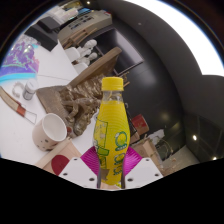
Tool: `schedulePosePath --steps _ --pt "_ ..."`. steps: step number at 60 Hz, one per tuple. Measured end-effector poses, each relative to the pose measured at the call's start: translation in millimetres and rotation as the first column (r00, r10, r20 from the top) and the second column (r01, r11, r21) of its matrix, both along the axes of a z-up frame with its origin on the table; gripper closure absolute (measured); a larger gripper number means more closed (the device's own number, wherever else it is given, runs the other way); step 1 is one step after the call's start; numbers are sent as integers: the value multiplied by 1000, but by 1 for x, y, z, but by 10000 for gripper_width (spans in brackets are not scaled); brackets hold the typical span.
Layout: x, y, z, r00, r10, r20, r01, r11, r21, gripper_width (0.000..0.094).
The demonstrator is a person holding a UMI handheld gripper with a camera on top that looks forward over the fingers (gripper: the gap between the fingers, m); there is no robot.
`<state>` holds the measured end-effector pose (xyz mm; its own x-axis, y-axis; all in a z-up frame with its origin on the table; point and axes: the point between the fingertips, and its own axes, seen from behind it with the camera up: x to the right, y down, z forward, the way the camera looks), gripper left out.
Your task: Pour water
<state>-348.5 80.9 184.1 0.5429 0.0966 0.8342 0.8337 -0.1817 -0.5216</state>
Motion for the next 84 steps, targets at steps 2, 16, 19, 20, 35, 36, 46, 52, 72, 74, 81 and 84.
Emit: schedulePosePath --steps 2,16,19,20,35,36,46,52,72,74,81,84 --pt "-2 -2 -4 994 -3 -108 1 1000 -14 669" --pt "-18 1 -51 765 -33 -643 -54 992 -114 668" --pt "-18 5 -62 711 -49 -702 -63 989 -133 659" --pt "-18 6 -66 693 -56 -719 -65 988 -140 659" --pt "-12 18 -118 559 -123 -820 -76 977 -198 632" --pt "-11 17 -120 556 -124 -822 -80 976 -202 630" --pt "-14 14 -117 553 -71 -830 -90 985 -145 532" --pt "-14 10 -123 545 -106 -832 -88 979 -182 374" --pt "-6 -88 -66 556 -239 -796 20 962 -274 78" --pt "-7 -106 -55 558 -256 -789 31 957 -289 79" --pt "-15 -179 -17 563 -304 -768 75 945 -319 76" --pt "-18 -208 -1 569 -318 -758 101 942 -319 76"
